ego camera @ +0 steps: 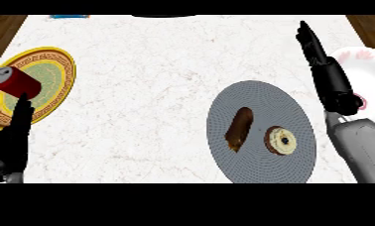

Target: Pick the cupcake from the placemat and place it in the bowl

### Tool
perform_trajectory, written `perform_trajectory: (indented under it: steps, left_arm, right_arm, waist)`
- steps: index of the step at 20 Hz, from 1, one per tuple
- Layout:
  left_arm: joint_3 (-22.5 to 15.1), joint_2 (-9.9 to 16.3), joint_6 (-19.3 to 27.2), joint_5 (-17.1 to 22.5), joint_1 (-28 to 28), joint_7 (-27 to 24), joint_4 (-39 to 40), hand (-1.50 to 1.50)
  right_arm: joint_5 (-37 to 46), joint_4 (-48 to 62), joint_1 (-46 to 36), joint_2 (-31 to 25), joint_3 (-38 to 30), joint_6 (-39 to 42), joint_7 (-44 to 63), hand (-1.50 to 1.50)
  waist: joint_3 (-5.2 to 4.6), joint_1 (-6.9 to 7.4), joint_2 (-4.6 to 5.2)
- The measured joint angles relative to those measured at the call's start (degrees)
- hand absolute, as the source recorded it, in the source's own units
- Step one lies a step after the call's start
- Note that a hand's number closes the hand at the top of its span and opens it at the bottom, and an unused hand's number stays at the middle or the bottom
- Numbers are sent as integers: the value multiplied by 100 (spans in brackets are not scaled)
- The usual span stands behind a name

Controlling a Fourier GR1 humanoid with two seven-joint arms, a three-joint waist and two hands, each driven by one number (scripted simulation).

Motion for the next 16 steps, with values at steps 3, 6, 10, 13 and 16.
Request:
perform_trajectory:
  steps: [3, 6, 10, 13, 16]
  left_arm:
    - [-92, 24, -50, -78, -260, 42, -190, 0]
    - [-218, 37, -159, -136, -615, -29, -466, 0]
    - [-496, -56, -280, -183, -1081, 235, -769, 0]
    - [-636, -101, -308, -221, -1288, 449, -917, 0]
    - [-700, -132, -306, -246, -1449, 635, -980, 0]
  right_arm:
    - [-552, 40, 2, 11, 100, 968, -182, 150]
    - [-1214, 16, -45, 180, 438, 2178, -306, 150]
    - [-1536, 847, -135, -231, 9, 3013, -880, -150]
    - [-1993, 1267, -97, -470, -134, 4230, -1412, -150]
    - [-1918, 1451, -169, -909, -209, 4872, -1779, -150]
  waist:
    - [10, 95, 31]
    - [47, 240, 104]
    - [47, 237, 149]
    - [53, 259, 154]
    - [48, 277, 137]
